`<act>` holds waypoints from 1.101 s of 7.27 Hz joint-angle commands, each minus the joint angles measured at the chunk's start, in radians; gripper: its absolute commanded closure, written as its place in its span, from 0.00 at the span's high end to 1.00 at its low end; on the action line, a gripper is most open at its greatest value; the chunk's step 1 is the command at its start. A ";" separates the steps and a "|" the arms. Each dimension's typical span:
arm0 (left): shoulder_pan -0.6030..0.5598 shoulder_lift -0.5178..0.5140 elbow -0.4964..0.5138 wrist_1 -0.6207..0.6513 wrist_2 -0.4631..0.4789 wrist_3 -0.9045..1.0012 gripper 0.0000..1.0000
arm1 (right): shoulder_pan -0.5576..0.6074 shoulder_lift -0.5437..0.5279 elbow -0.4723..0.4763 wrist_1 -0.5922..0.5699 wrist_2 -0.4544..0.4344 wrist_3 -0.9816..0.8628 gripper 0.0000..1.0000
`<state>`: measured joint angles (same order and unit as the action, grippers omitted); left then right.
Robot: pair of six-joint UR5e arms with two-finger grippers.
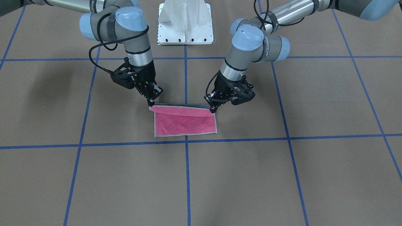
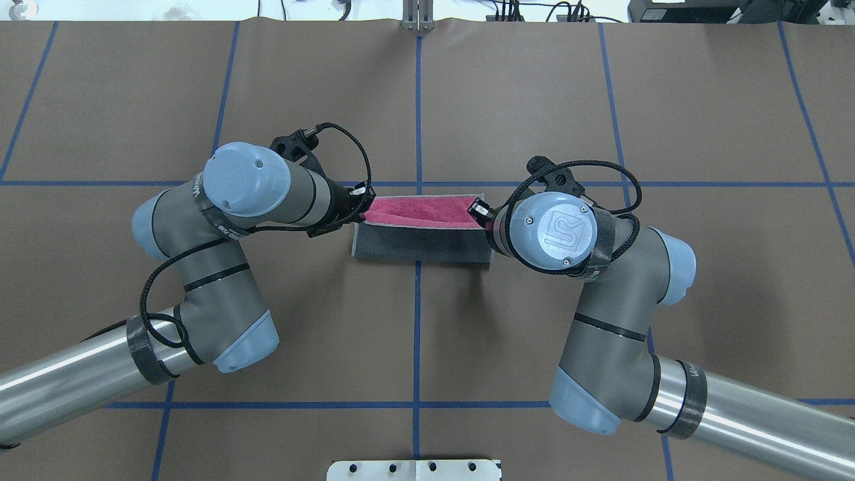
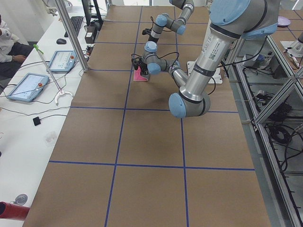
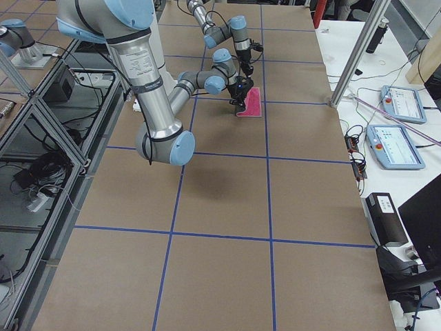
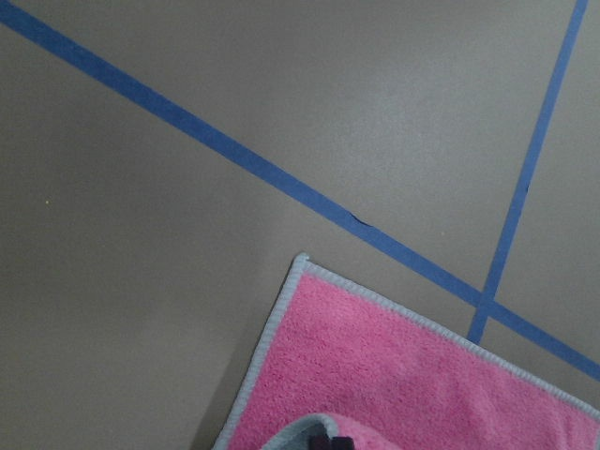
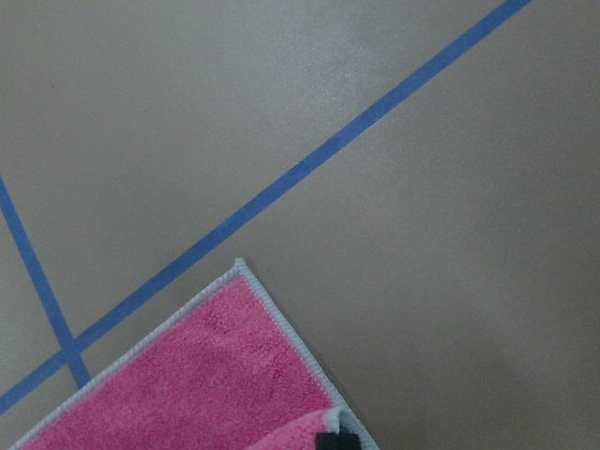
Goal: Fold towel twice with both arms
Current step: 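Lift the near edge with both grippers and fold it over the far edge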
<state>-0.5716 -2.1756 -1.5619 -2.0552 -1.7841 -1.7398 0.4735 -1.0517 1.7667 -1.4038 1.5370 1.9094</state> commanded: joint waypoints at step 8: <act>-0.017 -0.027 0.059 -0.003 0.002 0.009 0.00 | 0.030 0.093 -0.133 0.006 -0.002 -0.020 0.00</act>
<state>-0.5890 -2.2027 -1.5044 -2.0586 -1.7830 -1.7303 0.5015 -0.9700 1.6504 -1.3985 1.5357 1.8909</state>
